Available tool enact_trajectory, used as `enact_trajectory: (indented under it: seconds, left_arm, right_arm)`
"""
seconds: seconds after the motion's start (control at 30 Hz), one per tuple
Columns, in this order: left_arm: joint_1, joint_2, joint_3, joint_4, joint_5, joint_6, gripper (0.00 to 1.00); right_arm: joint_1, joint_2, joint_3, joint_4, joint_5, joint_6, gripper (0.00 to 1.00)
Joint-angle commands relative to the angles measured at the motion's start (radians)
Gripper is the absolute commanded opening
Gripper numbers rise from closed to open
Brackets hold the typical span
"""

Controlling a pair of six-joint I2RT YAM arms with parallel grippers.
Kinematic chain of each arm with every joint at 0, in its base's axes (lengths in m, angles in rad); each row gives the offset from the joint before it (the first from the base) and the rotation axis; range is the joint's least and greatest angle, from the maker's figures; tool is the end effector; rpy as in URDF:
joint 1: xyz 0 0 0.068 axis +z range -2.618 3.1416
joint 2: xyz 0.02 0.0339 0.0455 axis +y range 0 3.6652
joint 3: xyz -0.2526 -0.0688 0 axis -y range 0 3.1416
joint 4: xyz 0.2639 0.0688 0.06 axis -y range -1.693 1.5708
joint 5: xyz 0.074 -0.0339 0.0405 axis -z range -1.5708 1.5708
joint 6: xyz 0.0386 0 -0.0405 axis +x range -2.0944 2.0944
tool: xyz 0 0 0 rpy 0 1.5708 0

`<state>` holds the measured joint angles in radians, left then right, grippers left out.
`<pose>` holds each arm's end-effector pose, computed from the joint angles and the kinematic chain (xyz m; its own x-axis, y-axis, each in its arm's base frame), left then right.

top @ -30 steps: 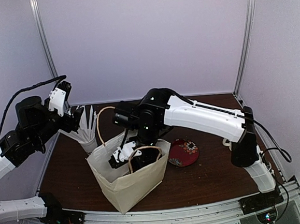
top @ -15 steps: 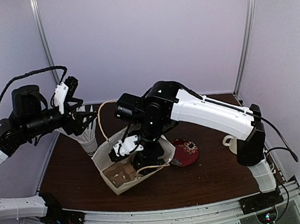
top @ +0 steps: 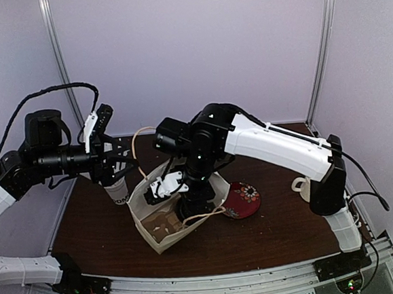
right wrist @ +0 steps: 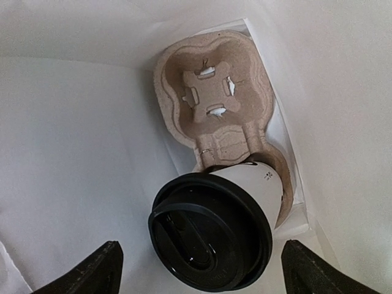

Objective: Pack the takeout coffee

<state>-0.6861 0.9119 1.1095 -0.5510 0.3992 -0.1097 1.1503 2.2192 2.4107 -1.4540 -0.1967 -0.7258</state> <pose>0.1569 -0.1479 0.3859 -0.3610 0.1652 -0.9178 0.8313 0.5030 -0.2364 0.1785 0.4177 0.3174 0.3194 -0.8804 -0.3506 -0.9459 -0.3184 -0.0621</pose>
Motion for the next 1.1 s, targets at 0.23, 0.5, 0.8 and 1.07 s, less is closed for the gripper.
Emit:
enact_trajectory:
  seconds: [0.23, 0.5, 0.8, 1.07]
  left_arm:
    - [0.004, 0.118, 0.040, 0.193, -0.033, -0.148, 0.29]
    - [0.004, 0.152, 0.016, 0.257, -0.084, -0.175, 0.00]
    - [0.004, 0.143, -0.007, 0.314, -0.124, -0.181, 0.00]
    - [0.004, 0.187, -0.007, 0.317, -0.130, -0.127, 0.00]
  right_arm:
    - [0.002, -0.069, 0.002, 0.010, 0.005, 0.011, 0.97]
    - [0.044, -0.141, -0.081, 0.005, 0.002, -0.019, 0.98]
    - [0.082, -0.159, -0.200, 0.045, 0.118, -0.049, 0.94]
    - [0.086, -0.199, -0.078, 0.063, 0.176, -0.092, 0.95]
